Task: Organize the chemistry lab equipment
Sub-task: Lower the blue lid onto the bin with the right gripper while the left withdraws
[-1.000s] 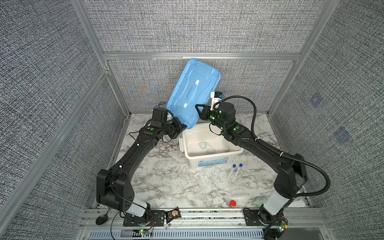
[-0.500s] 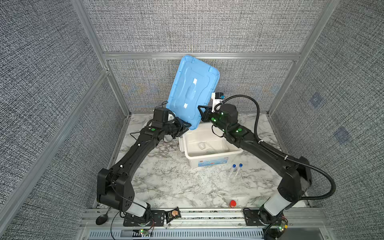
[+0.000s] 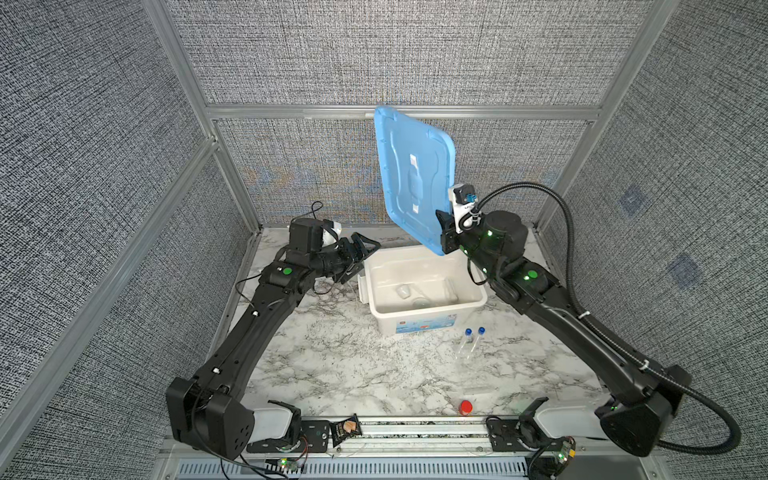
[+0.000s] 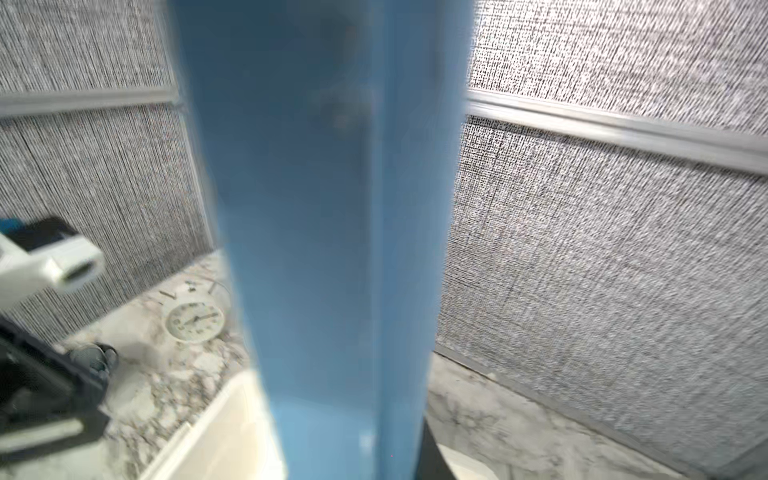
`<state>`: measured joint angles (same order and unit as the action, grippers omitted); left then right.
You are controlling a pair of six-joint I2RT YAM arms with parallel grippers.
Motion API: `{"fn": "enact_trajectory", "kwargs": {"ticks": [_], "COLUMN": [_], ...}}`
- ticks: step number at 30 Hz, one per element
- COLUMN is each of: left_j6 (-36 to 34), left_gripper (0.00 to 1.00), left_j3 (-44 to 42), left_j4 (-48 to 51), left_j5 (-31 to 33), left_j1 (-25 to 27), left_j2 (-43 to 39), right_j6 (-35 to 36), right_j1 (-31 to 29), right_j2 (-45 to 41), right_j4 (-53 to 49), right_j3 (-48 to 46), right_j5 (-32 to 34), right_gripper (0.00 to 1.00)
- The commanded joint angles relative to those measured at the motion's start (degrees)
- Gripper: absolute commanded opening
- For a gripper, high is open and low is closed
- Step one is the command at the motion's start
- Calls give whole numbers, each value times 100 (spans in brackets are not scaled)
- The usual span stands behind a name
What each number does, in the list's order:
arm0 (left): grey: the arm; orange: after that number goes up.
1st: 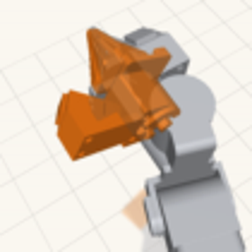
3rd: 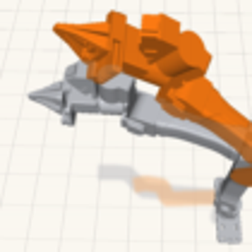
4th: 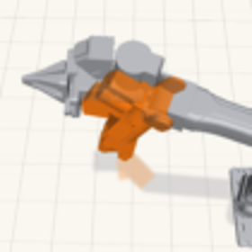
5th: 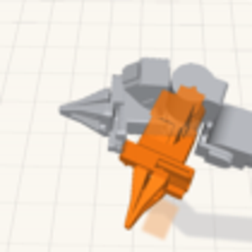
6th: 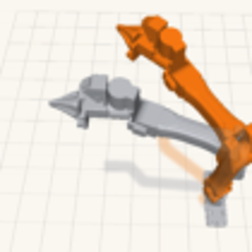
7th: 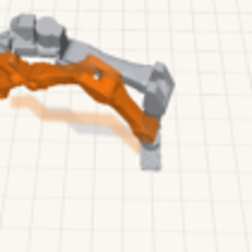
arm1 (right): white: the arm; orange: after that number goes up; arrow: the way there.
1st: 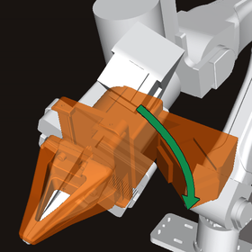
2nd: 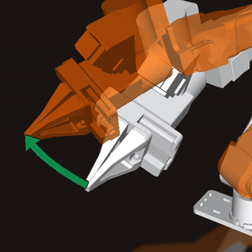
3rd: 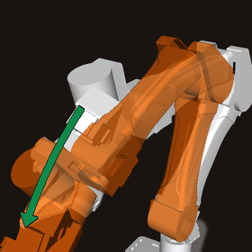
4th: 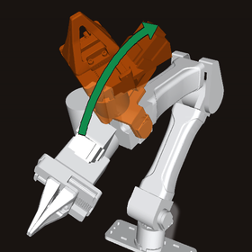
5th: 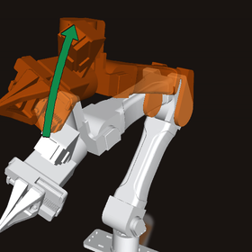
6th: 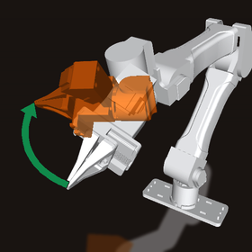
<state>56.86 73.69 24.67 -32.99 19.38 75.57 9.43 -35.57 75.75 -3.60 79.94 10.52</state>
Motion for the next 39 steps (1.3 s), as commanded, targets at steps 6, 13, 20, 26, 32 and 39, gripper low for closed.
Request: {"fn": "enact_trajectory", "kwargs": {"ticks": [6, 13, 20, 26, 32, 39], "left_j6": [-746, -935, -743, -848, -937, -1176], "left_gripper": [91, 90, 90, 90, 89, 89], "left_j3": [-38, 174, 67, 15, 20, 27], "left_j4": [430, 742, 810, 1036, 1124, 1398], "left_j5": [-282, -700, -555, -490, -359, 145], "left_j1": [-591, -863, -935, -962, -970, -971], "left_j2": [-283, -28, 19, 101, 151, 266], "right_j6": [2751, 4166, 5285, 5829, 6158, 6350], "right_j1": [-19, -135, -465, -751, -1079, -1473], "right_j2": [-677, -1115, -848, -737, -630, -393], "right_j4": [-764, -519, -559, -227, -263, -315], "right_j3": [-247, -753, -1096, -1542, -1767, -1947], "right_j5": [806, 1329, 2147, 2522, 2912, 3299], "right_gripper": [11, 11, 11, 11, 11, 12]}}
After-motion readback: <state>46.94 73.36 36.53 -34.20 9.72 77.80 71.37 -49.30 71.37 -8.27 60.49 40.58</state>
